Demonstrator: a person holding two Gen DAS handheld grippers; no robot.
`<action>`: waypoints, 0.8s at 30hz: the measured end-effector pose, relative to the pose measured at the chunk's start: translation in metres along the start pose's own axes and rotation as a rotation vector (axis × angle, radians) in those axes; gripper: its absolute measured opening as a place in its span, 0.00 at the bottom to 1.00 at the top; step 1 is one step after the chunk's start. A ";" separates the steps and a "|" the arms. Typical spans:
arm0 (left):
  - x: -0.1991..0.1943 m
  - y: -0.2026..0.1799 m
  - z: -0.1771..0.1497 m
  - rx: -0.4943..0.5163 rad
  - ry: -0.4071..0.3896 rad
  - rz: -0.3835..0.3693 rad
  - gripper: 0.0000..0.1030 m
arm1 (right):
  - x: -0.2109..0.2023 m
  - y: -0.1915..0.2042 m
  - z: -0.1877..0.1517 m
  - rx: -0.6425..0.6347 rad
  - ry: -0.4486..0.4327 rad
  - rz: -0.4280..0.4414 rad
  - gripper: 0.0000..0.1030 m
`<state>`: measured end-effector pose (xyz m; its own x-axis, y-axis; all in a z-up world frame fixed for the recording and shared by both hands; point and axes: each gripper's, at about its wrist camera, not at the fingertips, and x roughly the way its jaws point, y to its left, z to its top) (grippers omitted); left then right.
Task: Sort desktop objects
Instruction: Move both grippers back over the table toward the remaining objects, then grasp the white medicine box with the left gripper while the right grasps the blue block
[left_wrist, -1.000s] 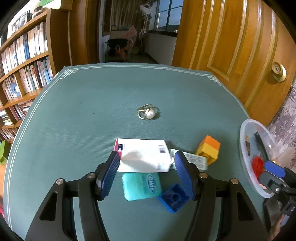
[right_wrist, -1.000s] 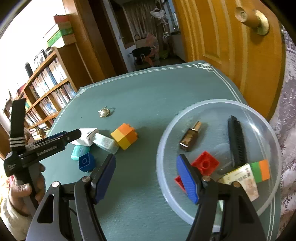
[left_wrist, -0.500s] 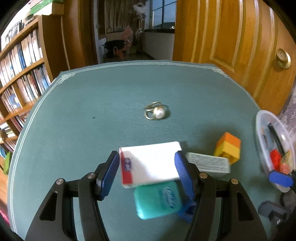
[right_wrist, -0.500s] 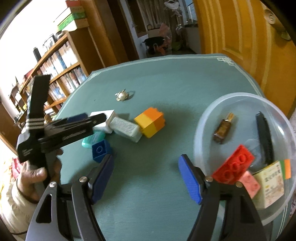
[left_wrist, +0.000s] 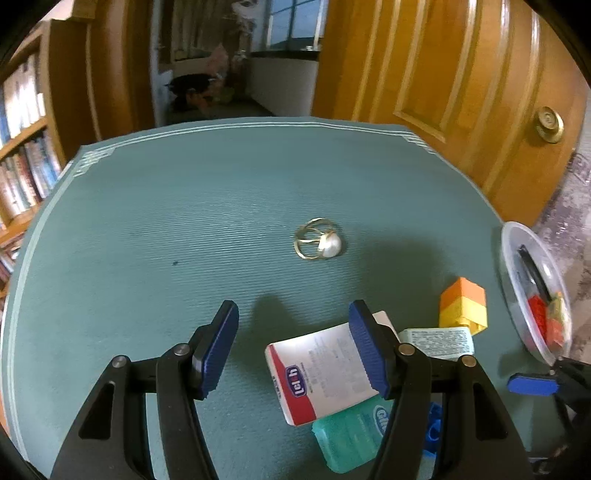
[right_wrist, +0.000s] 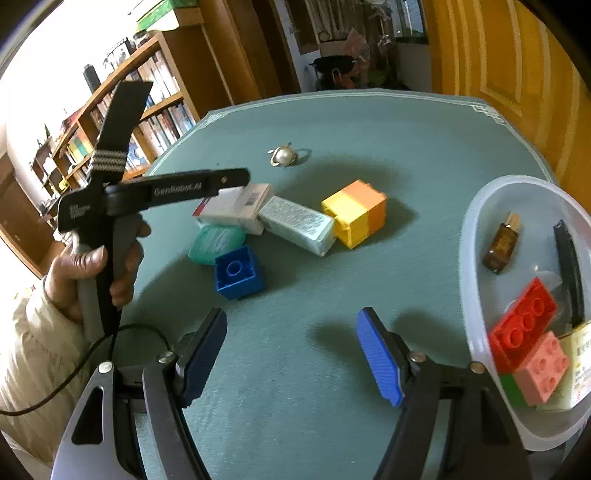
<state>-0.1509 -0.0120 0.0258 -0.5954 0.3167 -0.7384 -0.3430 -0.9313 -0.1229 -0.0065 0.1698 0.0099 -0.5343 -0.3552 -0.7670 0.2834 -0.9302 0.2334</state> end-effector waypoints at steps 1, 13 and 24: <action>0.001 0.001 0.000 0.004 0.001 -0.014 0.64 | 0.001 0.001 0.000 -0.002 0.004 0.001 0.75; -0.002 -0.013 -0.021 0.067 0.037 -0.131 0.83 | 0.007 0.005 -0.004 0.011 0.028 0.001 0.75; 0.005 -0.045 -0.034 0.192 0.067 0.072 0.85 | 0.010 0.007 -0.004 0.014 0.032 0.005 0.75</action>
<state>-0.1132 0.0257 0.0054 -0.5757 0.2322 -0.7840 -0.4376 -0.8975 0.0555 -0.0067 0.1604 0.0008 -0.5068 -0.3565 -0.7849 0.2742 -0.9299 0.2453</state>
